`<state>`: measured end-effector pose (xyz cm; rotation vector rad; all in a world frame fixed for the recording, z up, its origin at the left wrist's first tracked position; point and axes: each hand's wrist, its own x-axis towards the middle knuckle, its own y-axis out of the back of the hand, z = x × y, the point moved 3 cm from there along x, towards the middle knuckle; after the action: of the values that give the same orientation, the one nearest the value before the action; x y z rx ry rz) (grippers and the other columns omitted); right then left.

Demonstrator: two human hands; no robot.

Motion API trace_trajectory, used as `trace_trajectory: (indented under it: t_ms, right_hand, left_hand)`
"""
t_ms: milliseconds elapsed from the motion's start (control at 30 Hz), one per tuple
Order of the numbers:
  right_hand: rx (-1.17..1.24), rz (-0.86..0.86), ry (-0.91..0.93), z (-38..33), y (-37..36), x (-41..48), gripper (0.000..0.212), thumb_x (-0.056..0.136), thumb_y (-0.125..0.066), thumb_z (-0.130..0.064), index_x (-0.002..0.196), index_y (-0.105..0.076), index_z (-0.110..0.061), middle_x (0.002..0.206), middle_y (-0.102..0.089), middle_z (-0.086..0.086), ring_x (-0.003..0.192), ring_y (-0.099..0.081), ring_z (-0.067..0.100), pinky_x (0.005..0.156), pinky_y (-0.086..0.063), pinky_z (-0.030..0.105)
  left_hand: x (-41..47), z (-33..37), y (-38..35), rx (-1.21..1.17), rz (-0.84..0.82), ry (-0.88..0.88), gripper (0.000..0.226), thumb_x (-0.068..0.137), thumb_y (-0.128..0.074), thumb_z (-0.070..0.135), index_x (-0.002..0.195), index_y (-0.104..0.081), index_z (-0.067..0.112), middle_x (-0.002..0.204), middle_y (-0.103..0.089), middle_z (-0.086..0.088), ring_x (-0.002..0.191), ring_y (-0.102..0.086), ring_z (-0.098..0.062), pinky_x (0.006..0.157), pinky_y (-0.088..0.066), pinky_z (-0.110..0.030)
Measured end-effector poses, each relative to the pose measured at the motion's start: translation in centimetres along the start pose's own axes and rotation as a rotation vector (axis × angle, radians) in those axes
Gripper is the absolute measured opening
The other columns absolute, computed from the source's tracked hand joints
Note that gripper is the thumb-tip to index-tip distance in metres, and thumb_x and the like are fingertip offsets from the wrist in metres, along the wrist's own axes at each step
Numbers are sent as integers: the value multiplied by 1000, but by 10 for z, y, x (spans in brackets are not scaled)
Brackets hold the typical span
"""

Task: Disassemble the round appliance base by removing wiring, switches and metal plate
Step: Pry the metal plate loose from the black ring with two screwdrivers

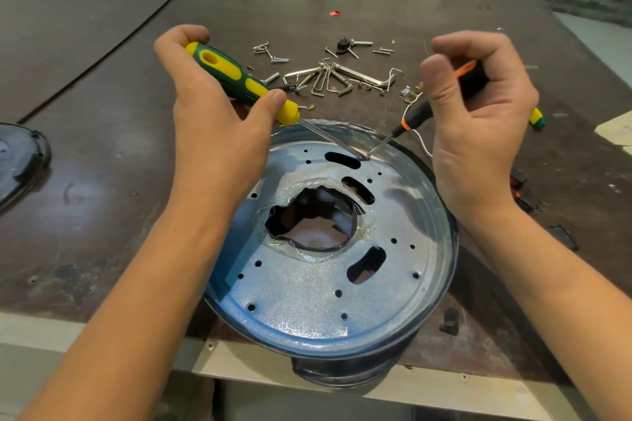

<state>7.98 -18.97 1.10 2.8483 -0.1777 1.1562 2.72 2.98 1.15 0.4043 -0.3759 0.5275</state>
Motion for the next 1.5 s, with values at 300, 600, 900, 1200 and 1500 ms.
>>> trace_trajectory:
  t_ms: [300, 600, 900, 1200, 1500]
  right_hand:
    - [139, -157, -98, 6, -8, -1, 17, 108, -39, -2, 119, -28, -9, 102, -60, 16, 84, -60, 29, 80, -51, 41]
    - [93, -107, -120, 10, -5, -1, 18, 107, -44, -6, 124, -46, -4, 109, -55, 12, 91, -52, 40, 85, -51, 50]
    - [84, -57, -39, 7, -4, 0, 21, 105, -53, -4, 126, -53, -2, 102, -56, 9, 95, -56, 24, 83, -53, 42]
    - [91, -35, -53, 7, -2, -3, 31, 104, -42, 6, 133, -52, 1, 117, -63, 24, 107, -64, 47, 95, -55, 57]
    - [52, -41, -10, 5, -2, -2, 27, 103, -53, 3, 130, -54, 1, 110, -65, 16, 102, -68, 35, 93, -57, 49]
  left_hand:
    - [0, 0, 0, -23, -11, 10, 62, 87, -75, 11, 123, -26, 23, 97, -46, 11, 95, -66, -22, 88, -58, -40]
    - [0, 0, 0, -17, -13, 18, 62, 87, -75, 12, 123, -26, 24, 96, -47, 10, 94, -65, -19, 88, -58, -39]
    - [0, 0, 0, 2, -5, 17, 62, 87, -75, 14, 122, -26, 26, 95, -46, 12, 90, -62, -12, 88, -57, -37]
    - [0, 0, 0, -24, -4, 18, 61, 87, -75, 11, 122, -27, 25, 95, -45, 13, 93, -64, -16, 87, -59, -39]
    - [0, 0, -1, -18, -5, 15, 61, 87, -75, 12, 122, -27, 24, 93, -44, 12, 89, -65, -19, 85, -58, -39]
